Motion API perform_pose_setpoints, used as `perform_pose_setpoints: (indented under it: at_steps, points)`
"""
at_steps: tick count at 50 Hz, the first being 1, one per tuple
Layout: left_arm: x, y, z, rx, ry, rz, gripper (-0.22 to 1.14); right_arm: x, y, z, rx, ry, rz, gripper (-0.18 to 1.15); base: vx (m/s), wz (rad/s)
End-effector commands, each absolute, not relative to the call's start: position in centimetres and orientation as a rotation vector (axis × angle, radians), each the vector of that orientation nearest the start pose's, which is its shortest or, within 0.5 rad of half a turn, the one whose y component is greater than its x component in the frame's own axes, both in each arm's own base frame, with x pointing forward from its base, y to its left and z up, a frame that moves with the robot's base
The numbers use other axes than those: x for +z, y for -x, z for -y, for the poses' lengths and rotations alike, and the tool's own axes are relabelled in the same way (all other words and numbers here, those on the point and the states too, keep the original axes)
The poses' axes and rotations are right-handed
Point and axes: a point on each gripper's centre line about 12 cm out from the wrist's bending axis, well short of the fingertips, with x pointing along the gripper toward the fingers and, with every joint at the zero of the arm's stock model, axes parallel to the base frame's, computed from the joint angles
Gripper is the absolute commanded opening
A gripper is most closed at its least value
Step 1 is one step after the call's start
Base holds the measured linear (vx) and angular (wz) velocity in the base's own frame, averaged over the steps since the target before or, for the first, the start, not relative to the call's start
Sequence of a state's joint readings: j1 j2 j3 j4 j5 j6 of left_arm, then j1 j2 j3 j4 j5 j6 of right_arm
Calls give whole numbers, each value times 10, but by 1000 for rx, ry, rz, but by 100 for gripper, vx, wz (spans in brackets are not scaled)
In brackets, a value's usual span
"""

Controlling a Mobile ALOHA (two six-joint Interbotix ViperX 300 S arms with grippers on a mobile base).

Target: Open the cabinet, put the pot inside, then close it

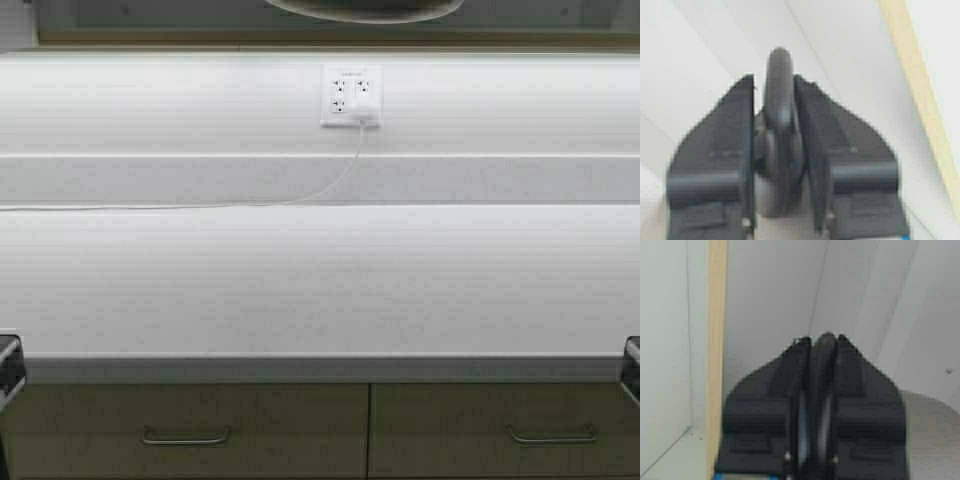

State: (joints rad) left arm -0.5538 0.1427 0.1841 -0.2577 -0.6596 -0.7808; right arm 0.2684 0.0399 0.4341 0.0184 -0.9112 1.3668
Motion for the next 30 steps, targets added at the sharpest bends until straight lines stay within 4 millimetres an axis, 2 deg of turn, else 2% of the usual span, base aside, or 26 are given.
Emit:
perform_pose_setpoints:
  at_steps: [1, 9, 19, 30]
  points:
    - [377, -408, 306, -668, 1075, 34, 2, 391, -428, -159, 716, -1500, 204, 7, 1, 0]
    - [383, -423, 315, -668, 1086, 36, 2, 393, -447, -152, 681, -1502, 208, 7, 0, 1]
    - [389, -449, 313, -642, 1101, 39, 2, 394, -478, -139, 631, -1531, 198, 7, 0, 0]
    - [390, -471, 303, -605, 1140, 40, 2, 399, -488, -129, 603, -1528, 184, 7, 1, 0]
